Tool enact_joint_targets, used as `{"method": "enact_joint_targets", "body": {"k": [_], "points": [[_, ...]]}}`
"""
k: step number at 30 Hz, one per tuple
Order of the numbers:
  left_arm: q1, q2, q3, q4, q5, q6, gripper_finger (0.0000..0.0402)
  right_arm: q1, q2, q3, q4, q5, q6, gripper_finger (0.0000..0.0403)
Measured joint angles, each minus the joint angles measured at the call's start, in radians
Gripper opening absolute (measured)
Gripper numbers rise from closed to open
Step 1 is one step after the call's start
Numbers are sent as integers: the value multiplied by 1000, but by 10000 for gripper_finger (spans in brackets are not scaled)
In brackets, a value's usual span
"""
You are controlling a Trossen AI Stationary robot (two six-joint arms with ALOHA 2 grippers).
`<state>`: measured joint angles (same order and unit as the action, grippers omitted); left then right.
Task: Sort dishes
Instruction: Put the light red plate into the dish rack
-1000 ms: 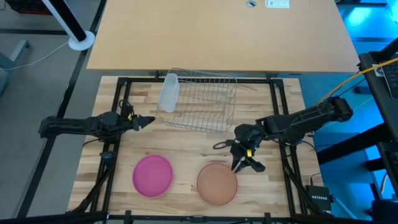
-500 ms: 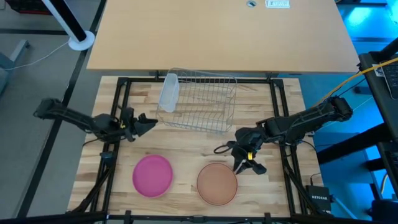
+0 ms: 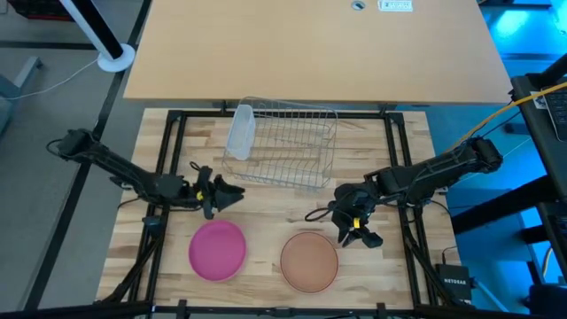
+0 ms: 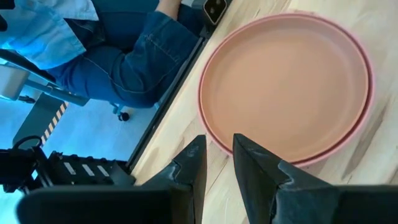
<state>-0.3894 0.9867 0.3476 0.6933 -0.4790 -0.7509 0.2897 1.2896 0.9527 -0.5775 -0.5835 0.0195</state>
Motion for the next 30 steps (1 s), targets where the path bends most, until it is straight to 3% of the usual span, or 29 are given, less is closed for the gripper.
{"method": "enact_joint_targets", "body": {"k": [13,22,30], "points": [[-60,173,172,-1,1,3,171,8,-1,0,-63,-33,54,85],[-75,251,227,-4,1,-2,171,102,-8,0,-102,21,79,85],[-76,310,297,-23,-4,55,171,175,-8,0,-105,139,116,85]]}}
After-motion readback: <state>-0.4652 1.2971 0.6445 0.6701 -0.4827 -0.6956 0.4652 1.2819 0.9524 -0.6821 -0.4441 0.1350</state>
